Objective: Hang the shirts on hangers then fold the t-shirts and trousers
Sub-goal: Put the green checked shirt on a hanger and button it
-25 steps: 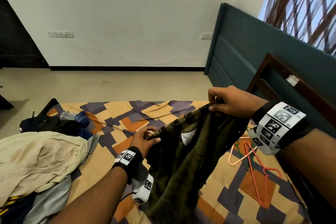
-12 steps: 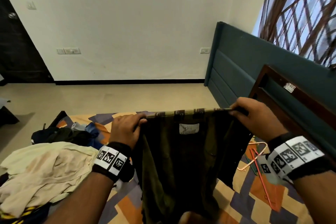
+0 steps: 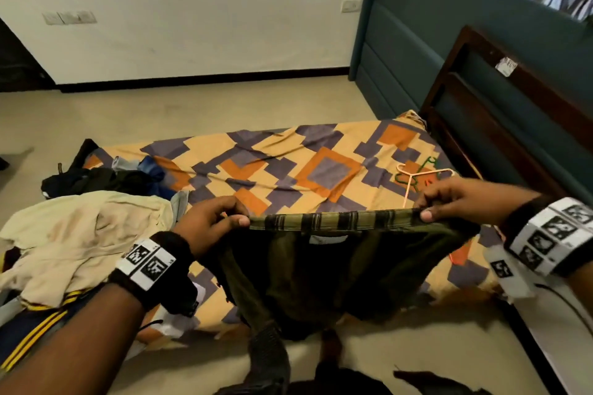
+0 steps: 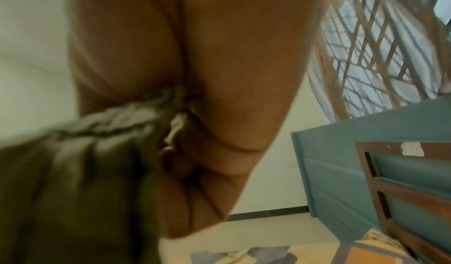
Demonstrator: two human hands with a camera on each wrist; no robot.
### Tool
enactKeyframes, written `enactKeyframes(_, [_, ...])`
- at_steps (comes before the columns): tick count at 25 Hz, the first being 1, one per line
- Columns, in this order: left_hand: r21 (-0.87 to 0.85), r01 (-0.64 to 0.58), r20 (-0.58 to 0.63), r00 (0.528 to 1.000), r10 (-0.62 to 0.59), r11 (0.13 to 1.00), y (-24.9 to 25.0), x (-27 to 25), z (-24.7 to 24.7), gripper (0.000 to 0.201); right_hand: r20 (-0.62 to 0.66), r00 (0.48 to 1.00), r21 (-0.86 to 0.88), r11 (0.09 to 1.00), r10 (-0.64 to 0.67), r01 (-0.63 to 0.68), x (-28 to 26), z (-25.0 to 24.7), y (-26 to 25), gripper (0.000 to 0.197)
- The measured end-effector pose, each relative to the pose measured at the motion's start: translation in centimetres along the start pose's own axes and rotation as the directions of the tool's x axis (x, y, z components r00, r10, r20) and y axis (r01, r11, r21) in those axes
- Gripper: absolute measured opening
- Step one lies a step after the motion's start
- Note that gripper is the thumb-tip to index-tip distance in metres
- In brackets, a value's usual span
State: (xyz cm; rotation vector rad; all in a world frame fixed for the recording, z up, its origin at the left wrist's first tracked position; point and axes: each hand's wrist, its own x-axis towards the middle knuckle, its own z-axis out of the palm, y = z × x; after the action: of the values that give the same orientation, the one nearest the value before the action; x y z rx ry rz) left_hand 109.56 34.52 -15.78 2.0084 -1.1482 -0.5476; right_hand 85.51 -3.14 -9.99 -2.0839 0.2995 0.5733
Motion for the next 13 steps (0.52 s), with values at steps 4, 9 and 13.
enactKeyframes(4, [0.037,0.025,0.16,0.987,-0.031,0.999,1.7,2.3,-2.0,0.037,0.146,0.989,0.147,0.987,0.036,-0.058,-0.7,-3.2,2.1,0.037])
enactKeyframes(9, [0.423,0.162,0.166,0.953,-0.253,0.891,-1.8,10.2,1.2,0.024,-0.049,0.987,0.287,0.949,0.153,-0.133,6.7,-5.5,8.9,0.039])
enactKeyframes(13, [0.236,0.46,0.014,0.879,-0.477,0.856,-10.3,20.2,8.3,0.017,-0.248,0.937,0.291,0.941,0.248,-0.172,18.0,-8.7,16.8,0.011])
